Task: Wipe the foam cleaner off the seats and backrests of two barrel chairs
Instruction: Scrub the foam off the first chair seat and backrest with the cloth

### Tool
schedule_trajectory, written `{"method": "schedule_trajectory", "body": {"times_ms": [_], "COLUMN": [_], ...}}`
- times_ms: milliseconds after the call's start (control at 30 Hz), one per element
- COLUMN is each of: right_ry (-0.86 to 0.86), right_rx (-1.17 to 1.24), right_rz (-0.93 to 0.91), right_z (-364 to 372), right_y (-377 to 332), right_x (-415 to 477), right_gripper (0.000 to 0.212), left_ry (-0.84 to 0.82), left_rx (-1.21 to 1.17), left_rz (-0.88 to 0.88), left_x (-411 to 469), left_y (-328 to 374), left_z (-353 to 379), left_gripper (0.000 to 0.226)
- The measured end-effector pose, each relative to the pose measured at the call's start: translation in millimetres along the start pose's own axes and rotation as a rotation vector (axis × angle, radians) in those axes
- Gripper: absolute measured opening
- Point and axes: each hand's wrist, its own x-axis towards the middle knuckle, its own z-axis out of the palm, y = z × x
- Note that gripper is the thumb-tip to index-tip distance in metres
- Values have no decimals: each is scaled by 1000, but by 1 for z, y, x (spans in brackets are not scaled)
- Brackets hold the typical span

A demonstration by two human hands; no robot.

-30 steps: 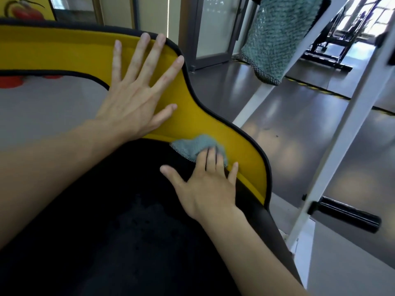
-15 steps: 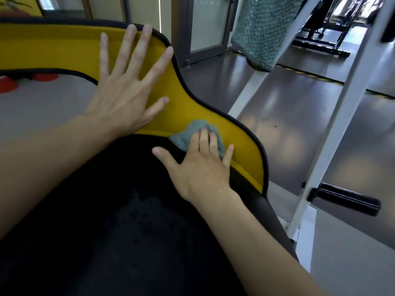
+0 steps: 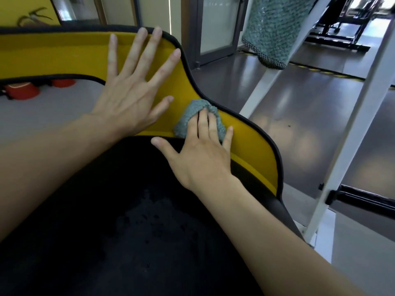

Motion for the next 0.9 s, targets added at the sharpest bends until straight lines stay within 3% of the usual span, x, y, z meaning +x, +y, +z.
{"method": "schedule_trajectory", "body": {"times_ms": [167, 367, 567, 700, 767, 900], "right_ry": [-267, 0, -241, -17, 12, -217], "right_rx": [-49, -36, 3, 124, 120, 31], "right_rz": [49, 60, 192, 123, 105, 131], "right_z": [13, -12, -2, -14, -9, 6], "right_y": [-1, 17, 30, 14, 13, 21], "right_x": [0, -22, -52, -30, -26, -30], "right_gripper": [108, 105, 109, 106, 105, 106], "left_ry": [9, 8, 20, 15, 9, -5], "left_rx": [-15, -22, -30, -12, -8, 7], "left_rz": [-8, -6, -5, -29, -27, -5], "left_x": [0, -1, -1, -2, -1, -4], "left_y": [0, -3, 0, 5, 9, 6], "left_z": [0, -1, -1, 0, 1, 3], "left_gripper": [72, 73, 72, 75, 80, 90]}}
